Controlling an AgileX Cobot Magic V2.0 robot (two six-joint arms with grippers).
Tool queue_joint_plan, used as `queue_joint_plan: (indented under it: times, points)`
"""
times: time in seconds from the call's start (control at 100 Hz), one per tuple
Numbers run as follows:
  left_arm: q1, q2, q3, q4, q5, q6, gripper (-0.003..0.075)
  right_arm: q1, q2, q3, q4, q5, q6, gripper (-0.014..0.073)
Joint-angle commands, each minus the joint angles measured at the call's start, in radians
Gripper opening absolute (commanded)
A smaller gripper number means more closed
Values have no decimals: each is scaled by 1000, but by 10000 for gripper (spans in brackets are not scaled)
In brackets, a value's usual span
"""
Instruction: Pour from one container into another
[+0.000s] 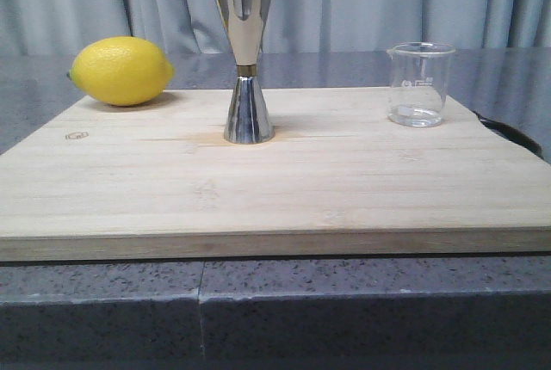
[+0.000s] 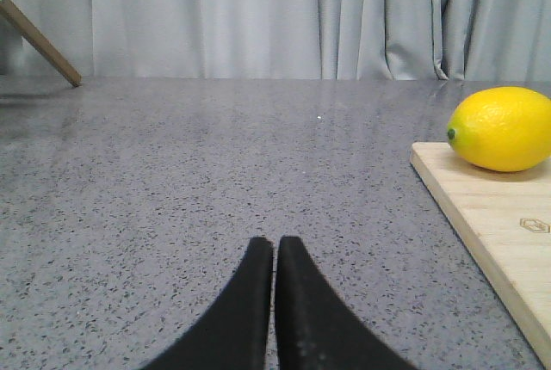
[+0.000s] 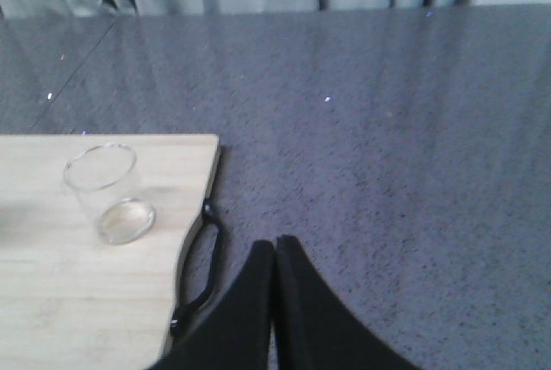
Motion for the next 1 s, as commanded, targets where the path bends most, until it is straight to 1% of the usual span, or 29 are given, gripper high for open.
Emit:
queue_joint_plan:
  times: [0.0,0.13,0.28,0.42,0.56,0.62,0.99]
  points:
    - [2,-25,4,-8,-82,-3,-19,-51,-82,75,-13,-200,-9,-71]
    - [2,-25,4,-8,-82,-3,-19,-99,-219,224,-13,-332,-9,-71]
    - [2,-25,4,-8,-82,-3,-19,-102,-326,386,-13,-443,-9,-71]
    - [2,-25,4,-8,-82,-3,-19,-104,-384,489,-13,-525,-9,-71]
    - [2,-25,4,-8,-82,-3,-19,-104,-428,539,-13,-572,-9,-71]
    - [2,-25,4,-8,-81,-3,-19,-104,-428,553,-13,-615,-9,-71]
    - [2,-25,4,-8,-81,-3,-19,-104,-428,553,-13,-637,-9,-71]
